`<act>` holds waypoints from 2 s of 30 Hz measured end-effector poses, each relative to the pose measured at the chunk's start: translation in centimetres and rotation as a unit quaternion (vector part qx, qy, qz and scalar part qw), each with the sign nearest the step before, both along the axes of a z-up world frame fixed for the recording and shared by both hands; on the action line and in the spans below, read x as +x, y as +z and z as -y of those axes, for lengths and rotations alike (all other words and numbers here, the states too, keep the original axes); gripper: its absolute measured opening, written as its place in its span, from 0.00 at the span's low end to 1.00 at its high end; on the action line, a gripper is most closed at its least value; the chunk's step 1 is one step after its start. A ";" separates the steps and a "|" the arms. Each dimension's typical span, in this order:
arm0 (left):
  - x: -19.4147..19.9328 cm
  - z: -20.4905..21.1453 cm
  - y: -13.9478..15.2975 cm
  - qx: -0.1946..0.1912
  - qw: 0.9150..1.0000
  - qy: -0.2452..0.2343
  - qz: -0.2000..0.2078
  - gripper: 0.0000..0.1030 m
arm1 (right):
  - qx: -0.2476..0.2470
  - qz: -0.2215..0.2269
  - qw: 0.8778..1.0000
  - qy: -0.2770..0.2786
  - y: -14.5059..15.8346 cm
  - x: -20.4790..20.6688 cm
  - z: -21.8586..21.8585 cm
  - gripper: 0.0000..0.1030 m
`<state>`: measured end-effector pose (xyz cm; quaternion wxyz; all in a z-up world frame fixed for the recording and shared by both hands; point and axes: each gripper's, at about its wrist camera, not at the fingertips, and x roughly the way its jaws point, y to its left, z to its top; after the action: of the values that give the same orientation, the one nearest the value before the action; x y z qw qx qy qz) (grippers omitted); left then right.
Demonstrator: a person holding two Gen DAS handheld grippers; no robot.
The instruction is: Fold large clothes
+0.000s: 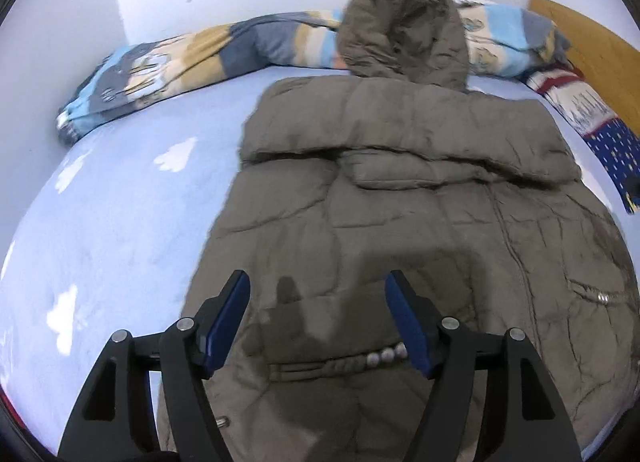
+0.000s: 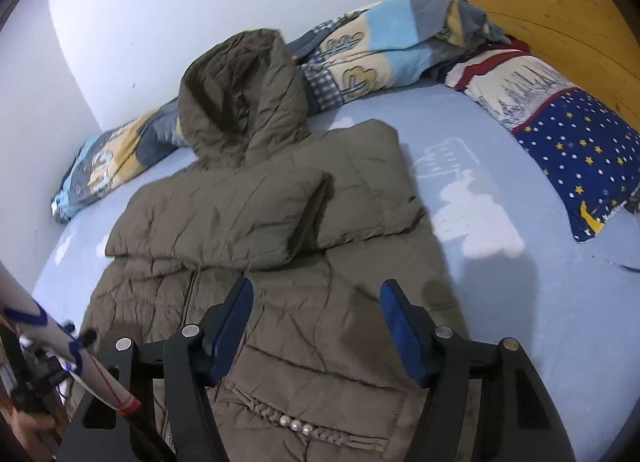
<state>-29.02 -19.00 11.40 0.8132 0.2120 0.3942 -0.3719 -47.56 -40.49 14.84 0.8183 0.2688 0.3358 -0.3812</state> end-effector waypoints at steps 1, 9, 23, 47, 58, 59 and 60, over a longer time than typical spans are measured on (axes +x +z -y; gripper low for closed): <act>-0.3 0.3 -0.1 0.010 1.000 -0.008 0.004 0.67 | 0.002 0.003 1.000 0.005 -0.1 0.3 -0.1 0.68; -1.0 1.7 -2.0 0.055 0.998 -0.028 0.000 0.68 | -0.019 -0.016 0.999 0.045 -1.1 5.8 0.7 0.68; -0.1 1.5 -1.7 0.049 0.999 -0.013 -0.012 0.72 | 0.049 -0.064 0.994 0.070 -6.1 9.2 4.8 0.70; 3.5 -21.9 -2.6 -0.122 0.954 0.152 -0.227 0.72 | 0.148 0.058 0.982 -0.101 -5.1 -21.3 -5.0 0.82; 2.4 -20.6 -5.1 -0.129 0.938 0.164 -0.276 0.72 | 0.212 0.105 0.964 -0.119 -7.6 -20.7 -5.6 0.82; 2.4 -20.6 -5.3 -0.130 0.937 0.166 -0.278 0.72 | 0.216 0.105 0.963 -0.119 -7.8 -20.7 -5.6 0.82; 2.4 -20.6 -5.3 -0.130 0.937 0.166 -0.277 0.72 | 0.217 0.103 0.963 -0.120 -8.0 -20.7 -5.6 0.82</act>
<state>-26.59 1.55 6.06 0.7423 -0.0759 0.5817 -0.3236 -68.29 -34.88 6.87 0.7188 0.5163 0.2896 -0.3645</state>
